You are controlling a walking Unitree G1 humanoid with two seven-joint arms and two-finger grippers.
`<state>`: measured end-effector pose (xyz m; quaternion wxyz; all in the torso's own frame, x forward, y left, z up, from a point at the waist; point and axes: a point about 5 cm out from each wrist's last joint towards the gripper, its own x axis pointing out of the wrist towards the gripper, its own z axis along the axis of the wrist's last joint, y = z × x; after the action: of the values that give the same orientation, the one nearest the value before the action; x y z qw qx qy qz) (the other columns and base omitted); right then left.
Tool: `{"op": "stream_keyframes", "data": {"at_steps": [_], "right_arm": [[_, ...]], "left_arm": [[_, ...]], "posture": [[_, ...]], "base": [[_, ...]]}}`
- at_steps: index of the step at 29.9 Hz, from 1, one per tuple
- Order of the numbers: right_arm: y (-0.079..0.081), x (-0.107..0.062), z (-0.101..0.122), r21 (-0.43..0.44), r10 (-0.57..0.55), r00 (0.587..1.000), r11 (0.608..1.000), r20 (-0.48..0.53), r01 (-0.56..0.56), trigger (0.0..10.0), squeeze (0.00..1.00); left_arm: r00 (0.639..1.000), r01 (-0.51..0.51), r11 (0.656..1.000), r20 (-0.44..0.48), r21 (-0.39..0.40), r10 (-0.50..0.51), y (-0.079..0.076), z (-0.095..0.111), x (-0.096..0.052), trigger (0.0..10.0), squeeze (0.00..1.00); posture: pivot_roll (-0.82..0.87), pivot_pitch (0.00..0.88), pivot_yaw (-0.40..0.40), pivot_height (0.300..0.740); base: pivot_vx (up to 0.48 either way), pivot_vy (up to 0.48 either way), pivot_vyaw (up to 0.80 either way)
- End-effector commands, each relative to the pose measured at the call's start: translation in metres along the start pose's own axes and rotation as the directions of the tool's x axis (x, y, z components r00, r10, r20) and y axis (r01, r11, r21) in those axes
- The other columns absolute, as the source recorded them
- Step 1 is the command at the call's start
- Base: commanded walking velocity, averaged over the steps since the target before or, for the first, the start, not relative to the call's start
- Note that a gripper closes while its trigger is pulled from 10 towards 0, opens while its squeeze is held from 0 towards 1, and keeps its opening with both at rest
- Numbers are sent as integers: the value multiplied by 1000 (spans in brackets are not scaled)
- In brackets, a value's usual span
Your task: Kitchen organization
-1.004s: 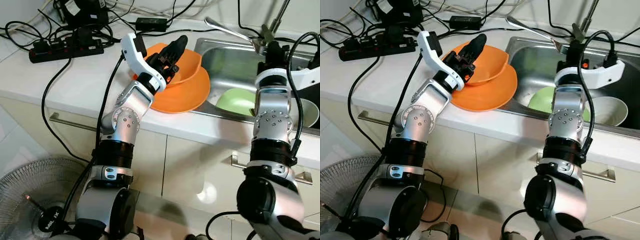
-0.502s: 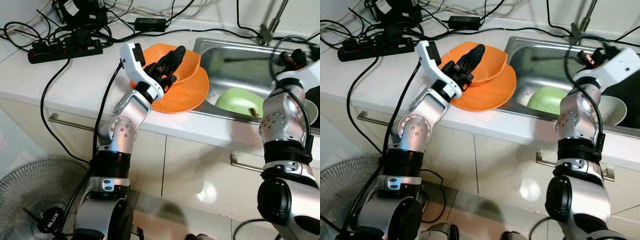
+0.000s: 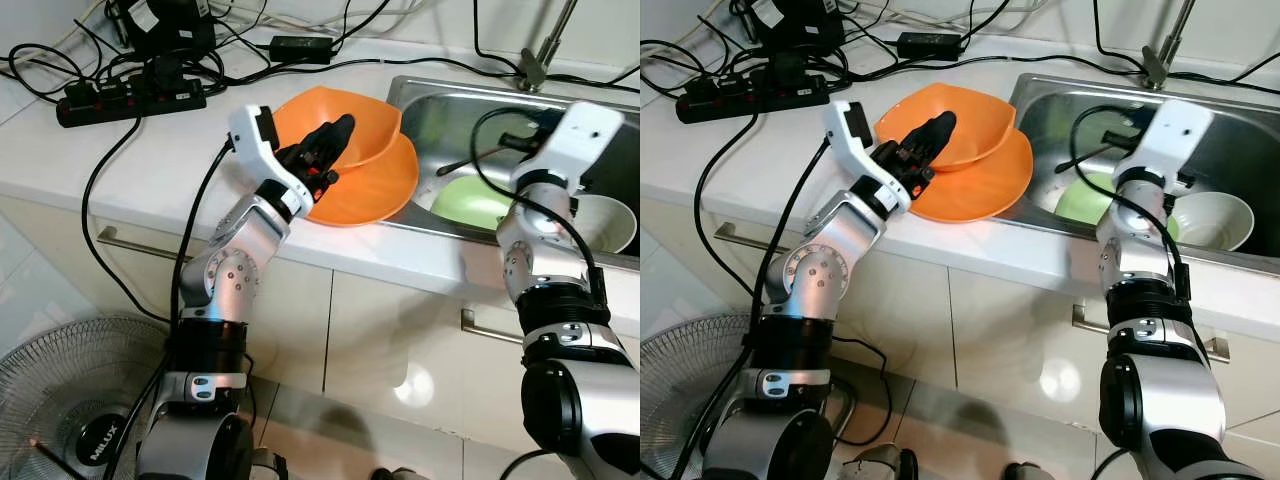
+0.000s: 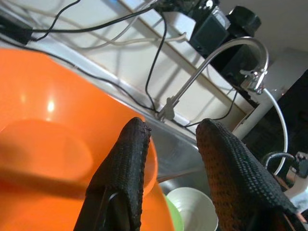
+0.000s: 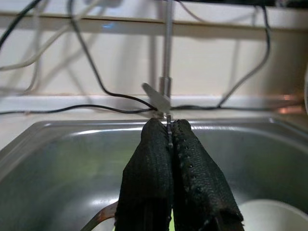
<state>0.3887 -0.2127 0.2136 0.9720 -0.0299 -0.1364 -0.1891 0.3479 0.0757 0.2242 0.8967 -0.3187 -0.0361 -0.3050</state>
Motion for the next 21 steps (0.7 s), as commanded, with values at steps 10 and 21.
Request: {"op": "stream_keyframes", "data": {"at_steps": [10, 21], "right_arm": [[21, -13, -24, -92, 126, 990, 987, -66, -132, 10000, 0], [27, -19, -34, -86, 162, 981, 981, -108, -172, 10000, 639]], "left_arm": [[1000, -7, 999, -29, 43, 8, -4, -2, -5, 10000, 0], [999, -8, 999, -42, 34, 10, -7, -6, -7, 10000, 0]], "posture": [[130, 49, 38, 740], [129, 55, 37, 740]], "base": [[0, 0, 0], [0, 0, 0]]}}
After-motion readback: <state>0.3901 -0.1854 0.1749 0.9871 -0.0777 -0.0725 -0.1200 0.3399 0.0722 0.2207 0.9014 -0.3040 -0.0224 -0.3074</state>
